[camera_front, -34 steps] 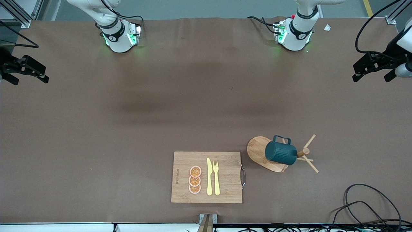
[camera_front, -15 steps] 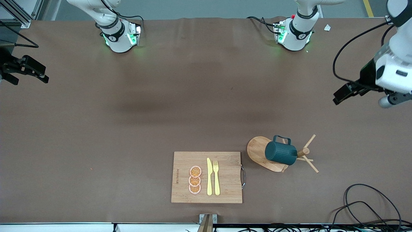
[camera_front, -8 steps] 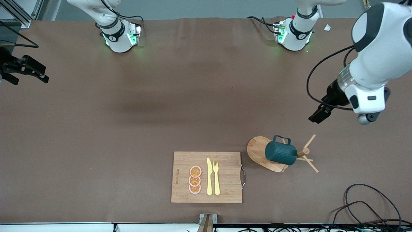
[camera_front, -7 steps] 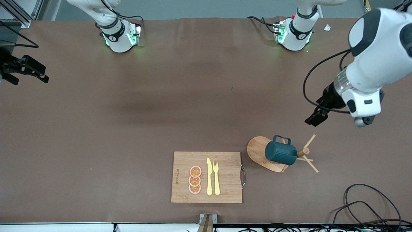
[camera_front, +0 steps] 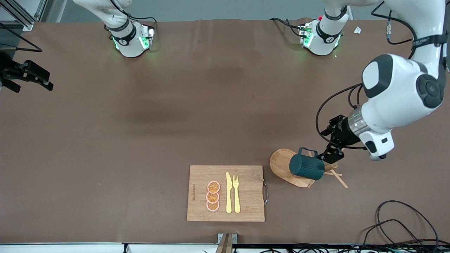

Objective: Transfer cup from left to right arm and place
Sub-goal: 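Reach the left gripper down to the teal mug on the stand, then close the left gripper on the teal mug's body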

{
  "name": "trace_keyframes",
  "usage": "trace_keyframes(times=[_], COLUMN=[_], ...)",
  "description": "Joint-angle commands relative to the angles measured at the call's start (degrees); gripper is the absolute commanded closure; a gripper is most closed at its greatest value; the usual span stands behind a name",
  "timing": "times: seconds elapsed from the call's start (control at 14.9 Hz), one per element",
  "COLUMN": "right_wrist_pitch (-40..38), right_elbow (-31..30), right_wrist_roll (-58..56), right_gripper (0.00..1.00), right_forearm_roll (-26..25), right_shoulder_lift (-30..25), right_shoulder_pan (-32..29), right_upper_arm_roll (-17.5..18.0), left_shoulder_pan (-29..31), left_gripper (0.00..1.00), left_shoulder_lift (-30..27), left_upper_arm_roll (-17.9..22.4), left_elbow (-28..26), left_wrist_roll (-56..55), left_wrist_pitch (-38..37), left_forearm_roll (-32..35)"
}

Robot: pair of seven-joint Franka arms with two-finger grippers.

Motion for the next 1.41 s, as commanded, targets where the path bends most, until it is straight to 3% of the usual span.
trace_keyframes(times=[0.0, 0.6, 1.14, 1.21, 1.34], right_wrist_pitch=[-0.8, -0.8, -0.8, -0.8, -0.8], right_elbow=[-0.3, -0.3, -0.3, -0.3, -0.2], right_wrist_roll=[-0.1, -0.1, -0.1, -0.1, -0.1], right_gripper=[0.00, 0.00, 0.00, 0.00, 0.00], right_forearm_roll=[-0.4, -0.4, -0.4, -0.4, -0.4], right_shoulder_lift=[-0.8, -0.8, -0.8, -0.8, -0.8], right_shoulder_pan=[0.1, 0.1, 0.1, 0.1, 0.1], right_upper_arm_roll=[-0.2, -0.1, -0.2, -0.1, -0.2], left_shoulder_pan=[-0.2, -1.0, -1.1, -1.1, -1.1], left_gripper=[0.00, 0.00, 0.01, 0.05, 0.25], left_shoulder_lift=[2.9, 10.0, 12.5, 12.5, 12.4], left_upper_arm_roll=[0.0, 0.0, 0.0, -0.1, -0.1], left_elbow=[2.7, 5.6, 5.7, 5.7, 5.9], left_wrist_roll=[-1.8, -3.4, -3.3, -3.2, -3.0], left_wrist_pitch=[1.4, 7.5, 11.0, 11.1, 11.1], left_forearm_roll=[-2.0, -6.5, -9.7, -9.7, -9.7])
